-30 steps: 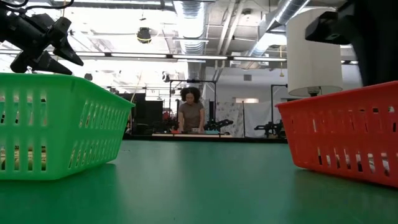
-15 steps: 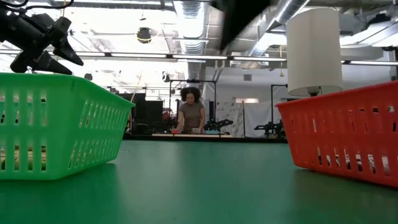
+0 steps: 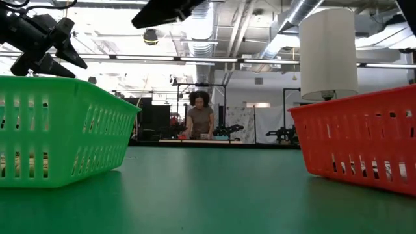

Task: Sort crayons
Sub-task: Put the black crayon into the red bin

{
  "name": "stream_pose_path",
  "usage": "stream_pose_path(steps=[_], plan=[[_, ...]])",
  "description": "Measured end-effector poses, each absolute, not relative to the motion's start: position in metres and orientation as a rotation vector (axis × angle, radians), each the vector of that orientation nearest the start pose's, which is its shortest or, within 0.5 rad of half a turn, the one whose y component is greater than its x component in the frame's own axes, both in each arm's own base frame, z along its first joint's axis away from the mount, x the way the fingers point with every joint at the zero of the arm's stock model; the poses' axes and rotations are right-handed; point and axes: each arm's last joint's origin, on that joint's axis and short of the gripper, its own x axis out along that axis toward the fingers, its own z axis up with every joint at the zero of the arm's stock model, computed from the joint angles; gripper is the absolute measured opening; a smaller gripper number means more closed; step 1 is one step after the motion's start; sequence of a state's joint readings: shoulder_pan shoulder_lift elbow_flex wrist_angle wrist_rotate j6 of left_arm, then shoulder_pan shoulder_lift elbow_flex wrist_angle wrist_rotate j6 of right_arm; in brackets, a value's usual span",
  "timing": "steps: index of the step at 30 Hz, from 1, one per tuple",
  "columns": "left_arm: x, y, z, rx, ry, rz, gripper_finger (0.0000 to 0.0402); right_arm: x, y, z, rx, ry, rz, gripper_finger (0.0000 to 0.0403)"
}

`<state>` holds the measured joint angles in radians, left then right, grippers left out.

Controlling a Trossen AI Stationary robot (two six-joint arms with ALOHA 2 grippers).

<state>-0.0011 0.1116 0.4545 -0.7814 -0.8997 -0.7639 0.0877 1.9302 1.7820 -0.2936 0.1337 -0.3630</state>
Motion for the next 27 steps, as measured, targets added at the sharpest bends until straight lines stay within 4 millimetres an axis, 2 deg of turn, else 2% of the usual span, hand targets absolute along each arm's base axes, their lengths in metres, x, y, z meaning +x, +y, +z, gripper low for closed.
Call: stream_pose_path(steps=[2,5,14,19,24,27], plan=[[0.046,0.023,0.236,-0.505,0.049,0.982,0.0223,0.459,0.032,0.326,-0.410,0.396,0.100,0.0056],[0.046,0.023,0.235,-0.505,0.049,0.982,0.0223,0.471,0.031,0.318,-0.412,0.330,0.107,0.0056],[0.046,0.023,0.236,-0.505,0.049,0.982,0.0223,0.500,0.016,0.295,-0.415,0.159,0.043,0.0056],[0.046,0.023,0.235,-0.505,0.050,0.982,0.0223,0.514,-0.002,0.279,-0.325,0.090,-0.013,0.0056],[0.046,0.023,0.235,-0.505,0.050,0.982,0.0223,0.523,-0.023,0.256,-0.252,0.115,-0.053,0.0056],[0.046,0.022,0.235,-0.516,0.068,0.949,0.0223,0.522,-0.028,0.253,-0.223,0.150,-0.060,0.0056]])
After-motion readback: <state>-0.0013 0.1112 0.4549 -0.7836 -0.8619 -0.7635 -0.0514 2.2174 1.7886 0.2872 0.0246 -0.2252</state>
